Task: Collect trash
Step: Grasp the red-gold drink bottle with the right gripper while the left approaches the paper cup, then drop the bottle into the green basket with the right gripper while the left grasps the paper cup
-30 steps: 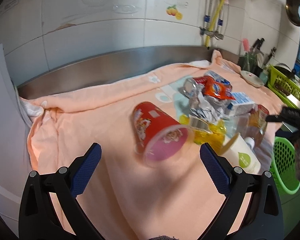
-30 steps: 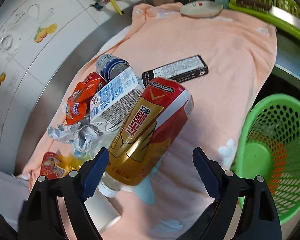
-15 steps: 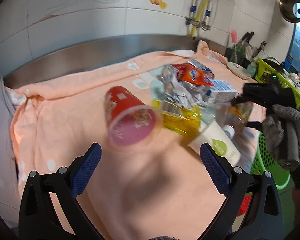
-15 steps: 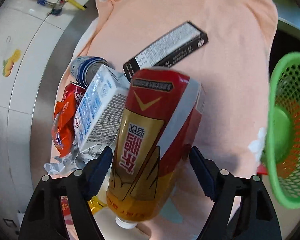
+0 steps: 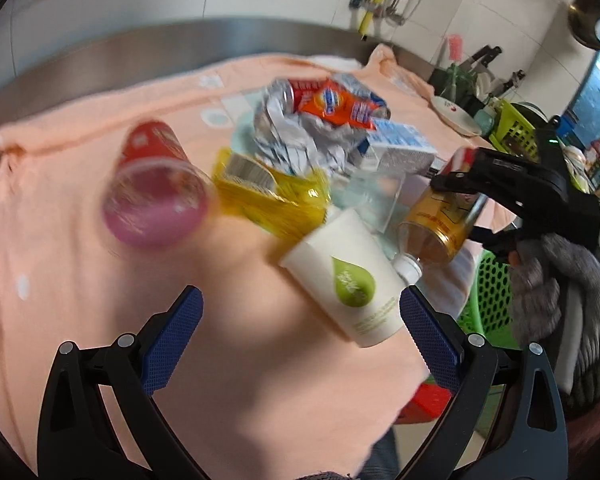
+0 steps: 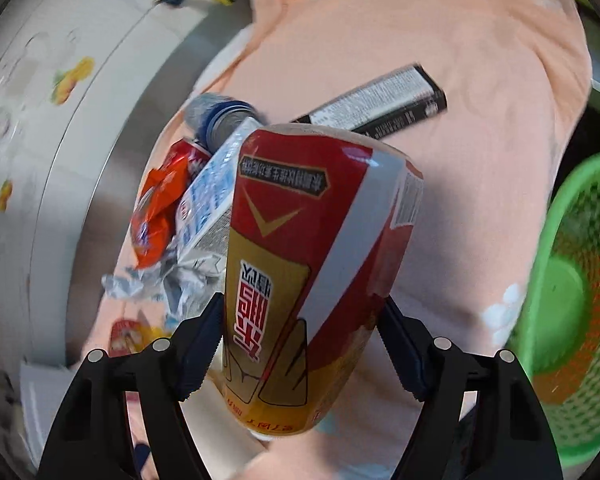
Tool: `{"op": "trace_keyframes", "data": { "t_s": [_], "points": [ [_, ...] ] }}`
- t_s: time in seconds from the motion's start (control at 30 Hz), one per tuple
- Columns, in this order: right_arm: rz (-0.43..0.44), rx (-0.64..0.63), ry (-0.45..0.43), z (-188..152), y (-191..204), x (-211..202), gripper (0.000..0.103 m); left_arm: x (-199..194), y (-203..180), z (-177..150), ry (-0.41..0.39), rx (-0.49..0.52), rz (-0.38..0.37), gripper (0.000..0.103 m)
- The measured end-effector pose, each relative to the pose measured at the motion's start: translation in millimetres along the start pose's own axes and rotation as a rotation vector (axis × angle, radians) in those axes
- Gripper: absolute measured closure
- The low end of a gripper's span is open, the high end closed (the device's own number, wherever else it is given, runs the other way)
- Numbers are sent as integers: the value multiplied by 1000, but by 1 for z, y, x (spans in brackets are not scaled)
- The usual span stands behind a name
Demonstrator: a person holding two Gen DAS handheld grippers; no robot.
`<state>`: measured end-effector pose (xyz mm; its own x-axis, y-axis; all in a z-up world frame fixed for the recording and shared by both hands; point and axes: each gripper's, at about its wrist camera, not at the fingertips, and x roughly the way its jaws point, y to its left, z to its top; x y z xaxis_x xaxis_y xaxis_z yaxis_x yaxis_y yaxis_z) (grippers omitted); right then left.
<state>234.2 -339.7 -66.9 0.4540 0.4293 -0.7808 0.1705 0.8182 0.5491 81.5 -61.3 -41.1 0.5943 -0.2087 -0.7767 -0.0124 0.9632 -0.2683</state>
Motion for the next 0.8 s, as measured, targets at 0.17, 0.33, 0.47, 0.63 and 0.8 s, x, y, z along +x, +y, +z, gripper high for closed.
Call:
{"op": "trace_keyframes", "data": {
  "t_s": [0.17, 0.33, 0.47, 0.63, 0.8],
  "points": [
    [70, -58, -15, 0, -8, -20, 31, 26, -10, 4, 51, -80, -21, 11],
    [123, -70, -25, 3, -17, -28, 32, 52, -14, 6, 94, -141, -14, 16],
    [148, -83, -50, 2, -29, -44, 32, 62, -18, 9, 105, -164, -31, 16],
    [154, -87, -103, -1, -49, -73, 32, 73, -24, 13, 126, -169, -75, 24],
    [96, -106, -182, -3, -73, -107, 32, 83, -34, 18, 138, -145, -92, 30]
  ]
}}
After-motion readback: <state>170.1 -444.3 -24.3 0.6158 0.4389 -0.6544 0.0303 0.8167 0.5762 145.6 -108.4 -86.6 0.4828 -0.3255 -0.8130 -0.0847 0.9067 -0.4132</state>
